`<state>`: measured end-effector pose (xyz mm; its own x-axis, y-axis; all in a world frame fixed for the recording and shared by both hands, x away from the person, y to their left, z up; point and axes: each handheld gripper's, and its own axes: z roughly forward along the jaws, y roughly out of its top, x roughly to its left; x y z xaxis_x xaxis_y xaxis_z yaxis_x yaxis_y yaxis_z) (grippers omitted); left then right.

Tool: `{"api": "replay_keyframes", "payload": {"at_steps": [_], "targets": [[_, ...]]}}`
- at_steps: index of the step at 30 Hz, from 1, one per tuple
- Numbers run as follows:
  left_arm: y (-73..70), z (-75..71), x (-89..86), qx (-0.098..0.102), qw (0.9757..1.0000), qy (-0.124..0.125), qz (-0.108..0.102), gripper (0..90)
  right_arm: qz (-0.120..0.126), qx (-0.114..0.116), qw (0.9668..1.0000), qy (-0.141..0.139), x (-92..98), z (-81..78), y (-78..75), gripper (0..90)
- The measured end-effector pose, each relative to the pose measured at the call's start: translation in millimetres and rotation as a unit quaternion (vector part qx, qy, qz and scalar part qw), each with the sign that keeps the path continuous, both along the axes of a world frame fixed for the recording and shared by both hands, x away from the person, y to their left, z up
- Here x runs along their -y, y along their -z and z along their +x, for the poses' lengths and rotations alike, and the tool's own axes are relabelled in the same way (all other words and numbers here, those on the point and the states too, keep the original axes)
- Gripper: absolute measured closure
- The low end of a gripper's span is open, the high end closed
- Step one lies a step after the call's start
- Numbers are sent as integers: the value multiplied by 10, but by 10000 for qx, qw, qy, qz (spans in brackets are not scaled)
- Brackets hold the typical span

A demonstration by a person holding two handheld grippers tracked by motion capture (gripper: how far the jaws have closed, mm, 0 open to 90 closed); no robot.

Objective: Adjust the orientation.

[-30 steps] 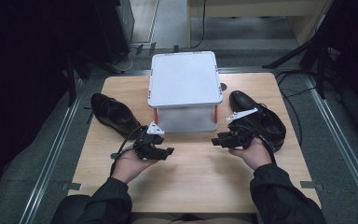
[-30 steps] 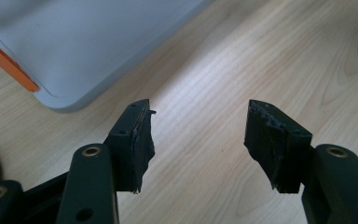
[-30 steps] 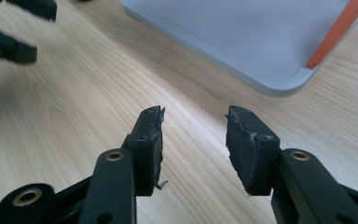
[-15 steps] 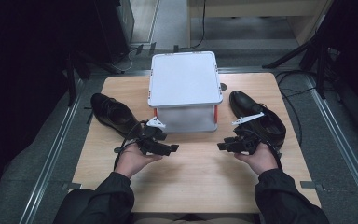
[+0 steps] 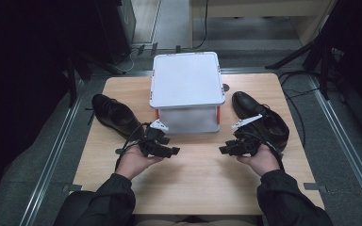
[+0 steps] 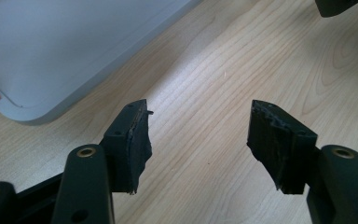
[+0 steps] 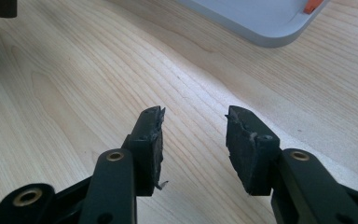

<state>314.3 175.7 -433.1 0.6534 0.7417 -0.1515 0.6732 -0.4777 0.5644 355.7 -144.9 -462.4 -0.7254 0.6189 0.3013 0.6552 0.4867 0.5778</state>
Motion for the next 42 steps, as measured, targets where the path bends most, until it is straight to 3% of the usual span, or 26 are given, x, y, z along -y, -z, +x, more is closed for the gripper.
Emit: {"api": "replay_keyframes", "payload": {"at_steps": [7,17,28,34,36,42], "targets": [[-62,3,-85,-59,10000,-40,-37,407,-4,29,10000,-80,-18,-19,-9,566],[-99,-66,-305,-111,9994,-295,-144,459,34,35,9998,-194,-116,17,-23,527],[-142,-137,-596,-221,9976,-646,-134,490,76,53,9978,-662,-274,9,-69,520],[-249,-93,-721,-243,9963,-828,21,497,1,-43,9978,-663,-255,14,-47,515],[-308,-66,-758,-268,9960,-832,166,532,-51,-74,9977,-668,-245,21,-36,512],[-497,27,-868,-516,9938,-846,498,570,-66,-78,9974,-718,-258,5,-36,518]]}}
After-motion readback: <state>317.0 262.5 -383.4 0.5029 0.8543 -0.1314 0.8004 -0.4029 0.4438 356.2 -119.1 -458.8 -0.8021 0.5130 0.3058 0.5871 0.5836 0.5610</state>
